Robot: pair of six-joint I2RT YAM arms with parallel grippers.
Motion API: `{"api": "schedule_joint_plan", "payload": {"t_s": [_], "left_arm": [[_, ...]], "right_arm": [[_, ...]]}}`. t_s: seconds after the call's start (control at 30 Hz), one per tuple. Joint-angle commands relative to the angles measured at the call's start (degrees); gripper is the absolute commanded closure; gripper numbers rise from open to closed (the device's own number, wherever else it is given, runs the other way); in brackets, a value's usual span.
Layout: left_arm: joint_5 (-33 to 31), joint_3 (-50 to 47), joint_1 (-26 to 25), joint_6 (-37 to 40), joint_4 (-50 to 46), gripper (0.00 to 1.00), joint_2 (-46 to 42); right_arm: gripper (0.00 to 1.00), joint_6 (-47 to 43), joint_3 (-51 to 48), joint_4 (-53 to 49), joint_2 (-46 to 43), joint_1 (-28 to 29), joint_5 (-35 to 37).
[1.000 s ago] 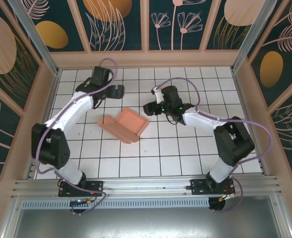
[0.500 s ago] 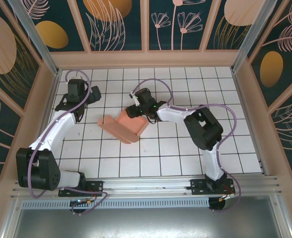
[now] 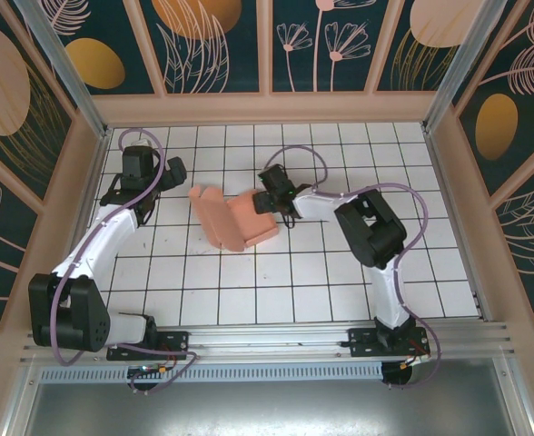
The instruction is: Fold the paper box
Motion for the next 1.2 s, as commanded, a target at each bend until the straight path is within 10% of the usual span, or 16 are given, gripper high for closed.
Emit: {"api": "schedule_joint_plan", "payload": {"t_s": [0.0, 0.2, 0.63, 1.17], "left_arm": [[3.2, 0.0, 0.2, -1.8, 3.1, 0.01, 1.5], [6.6, 0.4, 0.2, -2.4, 4.6, 0.01, 4.2], [14.8, -4.3, 0.2, 1.4, 8.7, 0.02, 4.0], [13.8, -15.3, 0.2, 3.9, 11.0, 0.01, -1.9]], "right_arm": [[0.26, 7.0, -5.7, 2.3, -7.1, -2.9, 3.8], [0.27, 7.1, -18.0, 7.6, -17.1, -4.9, 0.3], [0.30, -31.8, -15.1, 1.3, -22.1, -18.8, -32.6], [0.70, -49.2, 11.9, -24.7, -0.5, -15.3, -27.6]]}}
